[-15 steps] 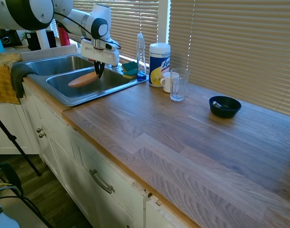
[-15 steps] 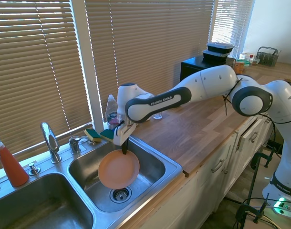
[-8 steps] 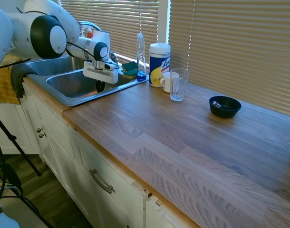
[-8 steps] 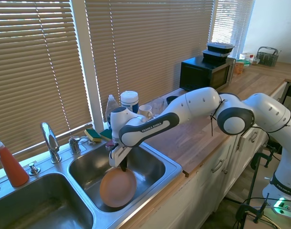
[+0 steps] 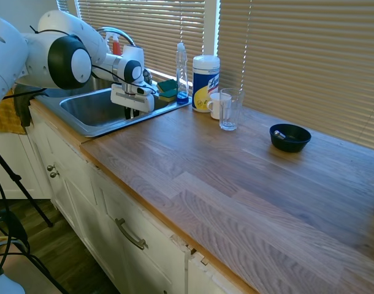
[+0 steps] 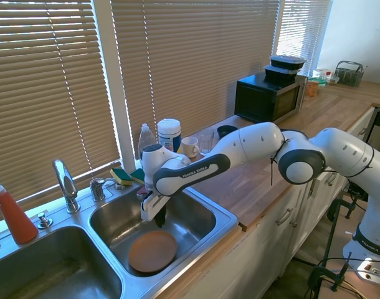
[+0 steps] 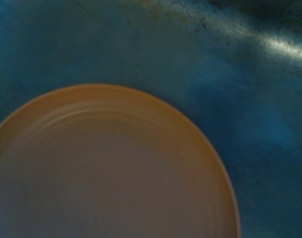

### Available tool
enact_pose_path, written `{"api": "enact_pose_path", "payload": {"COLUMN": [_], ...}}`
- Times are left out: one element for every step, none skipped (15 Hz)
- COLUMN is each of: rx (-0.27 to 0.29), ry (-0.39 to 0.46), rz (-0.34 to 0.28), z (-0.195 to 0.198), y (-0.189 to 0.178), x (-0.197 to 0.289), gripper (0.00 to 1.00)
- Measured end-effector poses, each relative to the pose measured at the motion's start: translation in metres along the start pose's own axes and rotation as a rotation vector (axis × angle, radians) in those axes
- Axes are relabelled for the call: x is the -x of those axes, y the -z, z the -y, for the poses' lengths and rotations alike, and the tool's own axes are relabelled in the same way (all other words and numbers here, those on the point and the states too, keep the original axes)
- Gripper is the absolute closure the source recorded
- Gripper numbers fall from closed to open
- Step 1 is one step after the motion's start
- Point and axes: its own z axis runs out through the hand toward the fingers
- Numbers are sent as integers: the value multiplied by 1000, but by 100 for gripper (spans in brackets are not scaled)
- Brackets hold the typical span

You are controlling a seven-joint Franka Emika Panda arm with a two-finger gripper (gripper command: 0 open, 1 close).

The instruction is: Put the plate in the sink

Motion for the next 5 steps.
{"api": "enact_pose_path", "payload": {"rx": [-9, -18, -24, -29, -30], "ry": [0, -4, -5, 1, 10], "rz": [-7, -13, -18, -22, -22], "z": [2, 4, 5, 5, 6], "y": [5, 13, 24, 35, 47], "x": [0, 2, 7, 13, 24], "gripper": [0, 0, 0, 0, 0]}}
